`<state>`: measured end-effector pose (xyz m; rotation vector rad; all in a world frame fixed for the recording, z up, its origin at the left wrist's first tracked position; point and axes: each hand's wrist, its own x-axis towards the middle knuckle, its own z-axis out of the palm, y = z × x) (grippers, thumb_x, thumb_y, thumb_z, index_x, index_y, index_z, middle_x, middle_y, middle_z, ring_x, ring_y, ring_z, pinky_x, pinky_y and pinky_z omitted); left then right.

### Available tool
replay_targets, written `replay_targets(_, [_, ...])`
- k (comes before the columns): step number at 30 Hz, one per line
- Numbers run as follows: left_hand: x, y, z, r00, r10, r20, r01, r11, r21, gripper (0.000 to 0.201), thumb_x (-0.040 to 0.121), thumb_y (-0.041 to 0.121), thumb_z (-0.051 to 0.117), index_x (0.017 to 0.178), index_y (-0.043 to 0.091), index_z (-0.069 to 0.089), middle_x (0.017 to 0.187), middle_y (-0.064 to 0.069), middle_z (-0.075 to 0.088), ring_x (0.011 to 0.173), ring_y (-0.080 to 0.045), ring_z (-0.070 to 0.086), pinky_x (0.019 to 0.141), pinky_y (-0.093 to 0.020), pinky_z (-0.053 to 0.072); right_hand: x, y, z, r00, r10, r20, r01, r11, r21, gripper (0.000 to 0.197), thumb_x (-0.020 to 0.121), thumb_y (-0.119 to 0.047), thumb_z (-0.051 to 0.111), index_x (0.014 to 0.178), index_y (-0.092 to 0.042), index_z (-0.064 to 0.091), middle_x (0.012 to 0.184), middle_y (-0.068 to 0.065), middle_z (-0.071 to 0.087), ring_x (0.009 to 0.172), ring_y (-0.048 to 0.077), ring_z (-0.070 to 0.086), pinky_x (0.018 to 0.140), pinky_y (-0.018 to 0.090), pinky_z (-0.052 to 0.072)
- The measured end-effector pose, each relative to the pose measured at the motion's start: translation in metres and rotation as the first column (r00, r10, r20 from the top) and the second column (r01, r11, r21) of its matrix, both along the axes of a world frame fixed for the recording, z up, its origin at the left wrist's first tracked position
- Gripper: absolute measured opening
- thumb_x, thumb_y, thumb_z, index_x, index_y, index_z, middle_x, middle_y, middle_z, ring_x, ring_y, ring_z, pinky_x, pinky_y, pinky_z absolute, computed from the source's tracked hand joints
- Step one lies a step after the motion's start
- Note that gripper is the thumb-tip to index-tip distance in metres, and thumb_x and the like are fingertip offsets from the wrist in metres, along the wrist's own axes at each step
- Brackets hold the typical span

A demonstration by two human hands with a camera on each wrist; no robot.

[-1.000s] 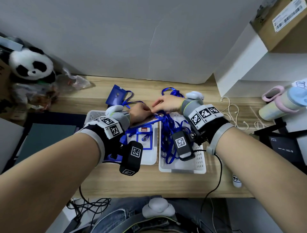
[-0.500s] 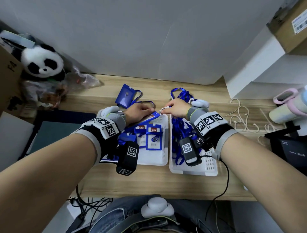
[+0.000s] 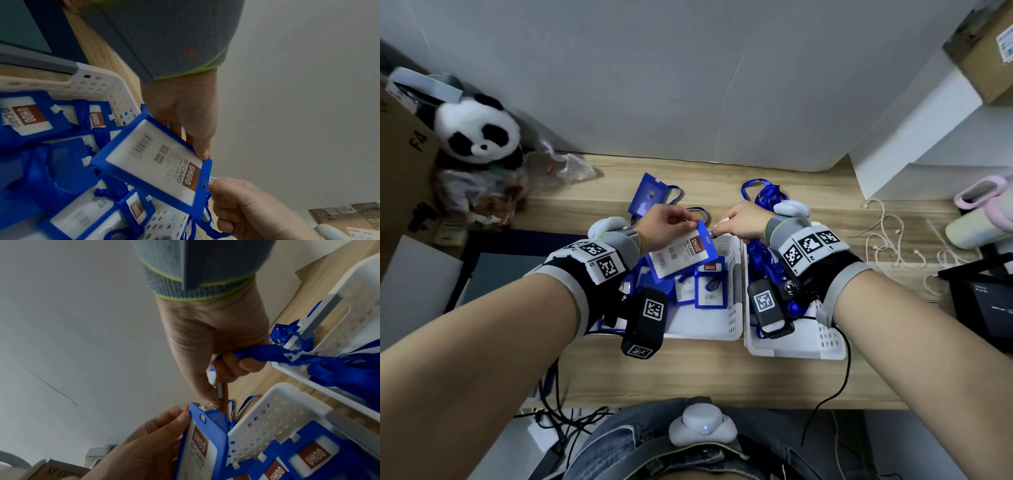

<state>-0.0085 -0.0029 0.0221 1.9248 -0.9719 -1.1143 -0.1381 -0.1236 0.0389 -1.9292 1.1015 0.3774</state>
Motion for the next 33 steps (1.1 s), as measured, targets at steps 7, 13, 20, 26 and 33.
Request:
replay_targets(7, [0.000, 0.002, -0.002, 1.000, 0.020, -0.015, -0.021, 0.999, -0.045, 0.018, 0.091, 0.015, 0.059, 0.106, 0.009, 0.066, 0.092, -0.001, 0.066, 0.073, -0.005, 0.061, 0.065, -0.013, 0.051, 0.000, 0.007, -0.002, 1.000, -0.004, -0.023, 0.005, 1.000, 0.023, 0.031, 0.078, -0.030, 0.070, 0.057, -0.015, 0.052, 0.055, 0.004, 0.036, 0.050, 0.018, 0.033, 0.050, 0.025, 0.032])
replay_targets(13, [0.004, 0.007, -0.005, 0.999, 0.030, 0.022, -0.029, 0.998, -0.052, 0.013, 0.091, 0.016, 0.059, 0.101, 0.013, 0.066, 0.095, -0.003, 0.066, 0.074, -0.005, 0.061, 0.068, -0.015, 0.051, -0.002, 0.009, -0.004, 0.999, -0.045, -0.011, 0.046, 0.997, 0.062, 0.028, 0.077, -0.027, 0.072, 0.057, -0.016, 0.056, 0.054, 0.004, 0.036, 0.048, 0.017, 0.034, 0.051, 0.027, 0.034])
replay_targets(20, [0.003, 0.009, -0.005, 0.999, 0.034, -0.023, -0.035, 0.999, -0.035, 0.012, 0.090, 0.018, 0.061, 0.100, 0.014, 0.067, 0.094, -0.004, 0.068, 0.087, -0.019, 0.064, 0.080, -0.028, 0.053, -0.005, 0.009, -0.005, 0.998, -0.070, 0.007, 0.067, 0.973, 0.220, 0.030, 0.085, -0.015, 0.063, 0.059, -0.014, 0.049, 0.052, -0.001, 0.035, 0.047, 0.012, 0.029, 0.045, 0.022, 0.031])
replay_targets(26, [0.002, 0.010, -0.005, 1.000, 0.017, -0.007, -0.017, 0.999, -0.030, 0.013, 0.089, 0.018, 0.061, 0.100, 0.014, 0.067, 0.096, -0.003, 0.067, 0.090, -0.018, 0.064, 0.081, -0.027, 0.053, -0.009, 0.012, -0.006, 0.992, -0.109, 0.070, 0.079, 0.937, 0.339, 0.026, 0.088, -0.011, 0.060, 0.063, -0.014, 0.053, 0.045, -0.006, 0.038, 0.043, 0.007, 0.029, 0.042, 0.017, 0.029])
replay_targets(33, [0.002, 0.010, -0.007, 0.997, 0.059, 0.044, -0.057, 0.998, -0.038, 0.019, 0.090, 0.016, 0.061, 0.106, 0.007, 0.067, 0.089, -0.001, 0.065, 0.076, -0.006, 0.060, 0.067, -0.011, 0.049, -0.008, 0.017, -0.006, 0.972, -0.168, 0.164, 0.074, 0.882, 0.466, 0.024, 0.089, -0.008, 0.056, 0.066, -0.015, 0.051, 0.059, -0.002, 0.036, 0.053, 0.010, 0.029, 0.051, 0.023, 0.026])
